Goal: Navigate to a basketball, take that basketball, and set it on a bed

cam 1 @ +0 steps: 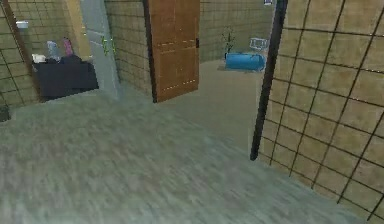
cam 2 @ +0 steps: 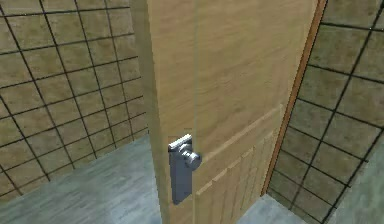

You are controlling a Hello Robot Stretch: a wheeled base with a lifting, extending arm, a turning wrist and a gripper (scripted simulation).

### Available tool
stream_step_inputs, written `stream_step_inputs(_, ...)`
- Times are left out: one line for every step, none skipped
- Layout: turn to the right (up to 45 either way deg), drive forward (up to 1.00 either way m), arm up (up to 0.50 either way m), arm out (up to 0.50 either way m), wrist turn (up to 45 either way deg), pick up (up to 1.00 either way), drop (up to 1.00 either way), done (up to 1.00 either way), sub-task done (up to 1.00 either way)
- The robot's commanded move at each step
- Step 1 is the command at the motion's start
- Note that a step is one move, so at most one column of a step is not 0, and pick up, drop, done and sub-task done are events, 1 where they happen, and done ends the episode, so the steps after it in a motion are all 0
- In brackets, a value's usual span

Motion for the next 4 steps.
stream_step_inputs(-18.0, 0.00, 0.00, 0.00, 0.0, 0.00, 0.00, 0.00, 0.00)
stream_step_inputs(0.0, 0.30, 0.00, 0.00, 0.0, 0.00, 0.00, 0.00, 0.00)
stream_step_inputs(45.0, 0.00, 0.00, 0.00, 0.0, 0.00, 0.00, 0.00, 0.00)
stream_step_inputs(30.0, 0.00, 0.00, 0.00, 0.0, 0.00, 0.00, 0.00, 0.00)
